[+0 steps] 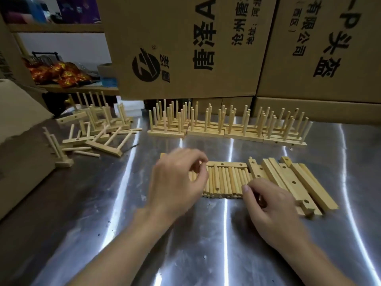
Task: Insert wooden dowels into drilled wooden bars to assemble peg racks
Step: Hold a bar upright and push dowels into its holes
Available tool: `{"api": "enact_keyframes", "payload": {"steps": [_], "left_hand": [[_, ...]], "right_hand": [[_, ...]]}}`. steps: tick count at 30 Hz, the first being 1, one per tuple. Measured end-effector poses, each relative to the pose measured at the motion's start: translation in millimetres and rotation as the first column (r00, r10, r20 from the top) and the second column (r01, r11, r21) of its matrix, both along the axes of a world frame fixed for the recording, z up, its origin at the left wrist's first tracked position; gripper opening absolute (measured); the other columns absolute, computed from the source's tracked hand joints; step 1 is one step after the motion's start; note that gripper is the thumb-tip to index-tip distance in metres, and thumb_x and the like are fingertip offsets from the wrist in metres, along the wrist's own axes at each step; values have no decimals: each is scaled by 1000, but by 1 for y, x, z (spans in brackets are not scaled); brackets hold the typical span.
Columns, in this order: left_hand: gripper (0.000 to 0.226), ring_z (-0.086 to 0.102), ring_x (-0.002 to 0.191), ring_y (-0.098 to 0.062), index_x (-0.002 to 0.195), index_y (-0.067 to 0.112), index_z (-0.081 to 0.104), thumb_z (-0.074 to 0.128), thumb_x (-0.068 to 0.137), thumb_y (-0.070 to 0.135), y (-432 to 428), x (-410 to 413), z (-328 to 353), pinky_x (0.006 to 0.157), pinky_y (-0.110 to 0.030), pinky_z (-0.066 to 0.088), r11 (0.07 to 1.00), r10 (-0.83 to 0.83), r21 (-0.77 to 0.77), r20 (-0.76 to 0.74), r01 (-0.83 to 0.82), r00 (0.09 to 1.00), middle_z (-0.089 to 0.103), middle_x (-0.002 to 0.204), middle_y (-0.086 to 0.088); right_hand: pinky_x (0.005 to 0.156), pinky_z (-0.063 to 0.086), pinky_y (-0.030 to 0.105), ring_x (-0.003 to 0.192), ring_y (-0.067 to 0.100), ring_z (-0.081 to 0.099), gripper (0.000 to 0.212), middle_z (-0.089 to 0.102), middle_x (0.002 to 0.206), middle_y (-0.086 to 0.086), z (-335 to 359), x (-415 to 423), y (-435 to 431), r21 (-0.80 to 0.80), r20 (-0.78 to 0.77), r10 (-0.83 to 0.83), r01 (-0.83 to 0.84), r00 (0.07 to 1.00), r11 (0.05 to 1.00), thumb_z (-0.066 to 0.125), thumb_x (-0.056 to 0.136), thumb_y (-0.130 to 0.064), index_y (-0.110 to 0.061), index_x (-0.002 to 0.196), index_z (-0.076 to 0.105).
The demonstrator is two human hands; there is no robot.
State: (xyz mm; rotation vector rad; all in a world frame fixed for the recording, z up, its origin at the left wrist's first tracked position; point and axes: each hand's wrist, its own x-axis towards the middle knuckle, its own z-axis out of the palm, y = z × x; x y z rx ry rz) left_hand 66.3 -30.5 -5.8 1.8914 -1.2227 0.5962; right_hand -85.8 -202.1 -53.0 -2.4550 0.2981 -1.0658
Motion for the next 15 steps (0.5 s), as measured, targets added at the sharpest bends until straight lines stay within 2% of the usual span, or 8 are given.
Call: {"api": "enact_keyframes", "payload": {"steps": [2,4,8,15], "left_hand": [[8,61,71,-12,89,17,74,70,88,11,9,-9,-24,65,-41,52,999,2,-41,115,3,993,67,78,9],[8,61,69,-15,86,16,73,68,87,11,13,-2,-32,63,-44,51,994,28,-112,136,-13,990,67,76,7],[10,60,69,-14,86,18,70,66,88,9,11,8,-33,63,-42,52,979,64,-193,13,-61,998,63,76,9],[10,62,78,-10,86,25,68,64,89,16,8,25,-38,64,-38,52,971,70,-219,-138,-100,988,62,77,16]], "right_hand": [[59,39,26,66,11,52,32,49,67,-12,-2,-1,0,10,8,11,-11,1000,1000,50,103,-34,-23,73,52],[57,35,24,64,13,50,33,46,66,-11,-2,-1,0,24,35,28,-29,999,999,51,103,-33,-24,71,48],[56,35,27,63,14,49,34,46,64,-9,-3,-1,-1,54,60,18,-21,998,998,53,103,-29,-23,71,49],[56,34,23,64,18,51,34,48,65,-8,-5,1,-5,71,43,21,-24,999,997,55,104,-28,-25,71,51]]}}
